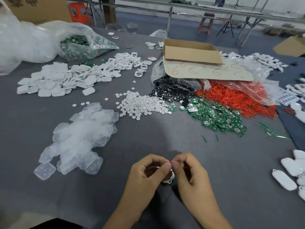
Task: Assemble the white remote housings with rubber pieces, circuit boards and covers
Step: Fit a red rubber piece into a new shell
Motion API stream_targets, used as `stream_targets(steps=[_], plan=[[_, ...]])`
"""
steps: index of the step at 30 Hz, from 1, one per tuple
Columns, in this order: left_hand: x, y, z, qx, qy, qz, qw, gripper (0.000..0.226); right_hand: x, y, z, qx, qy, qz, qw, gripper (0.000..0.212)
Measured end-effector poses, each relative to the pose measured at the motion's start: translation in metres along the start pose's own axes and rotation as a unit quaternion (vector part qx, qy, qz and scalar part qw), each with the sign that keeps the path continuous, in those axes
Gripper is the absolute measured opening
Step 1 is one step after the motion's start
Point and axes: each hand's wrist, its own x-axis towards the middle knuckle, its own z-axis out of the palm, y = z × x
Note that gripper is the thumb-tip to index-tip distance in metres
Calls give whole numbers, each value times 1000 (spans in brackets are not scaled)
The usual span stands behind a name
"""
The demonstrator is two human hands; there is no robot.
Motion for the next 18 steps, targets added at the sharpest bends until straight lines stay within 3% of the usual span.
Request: stream_targets(steps=[2, 6, 11, 13, 15, 18], plan=[[-1, -1, -1, -3, 14, 5, 1000, 8, -2, 0, -2, -18, -11, -17, 1000, 24], [-1, 0, 1, -35, 47, -16, 998, 11, -1, -3, -16, -97, -82, -144, 981, 39], [-5, -6, 3, -40, 6, -75, 996, 11, 7, 1, -24, -189, -112, -161, 962, 30], [-5, -14, 1, 59, 48, -45, 996, 20, 11, 6, -26, -194, -122, -148, 962, 25], [-5, -18, -1, 232, 91, 15, 968, 49, 17, 11, -29, -210, -129, -133, 960, 19], [-4, -24, 3, 325, 63, 53, 942, 82, 25, 14, -27, -238, -177, -137, 945, 13]])
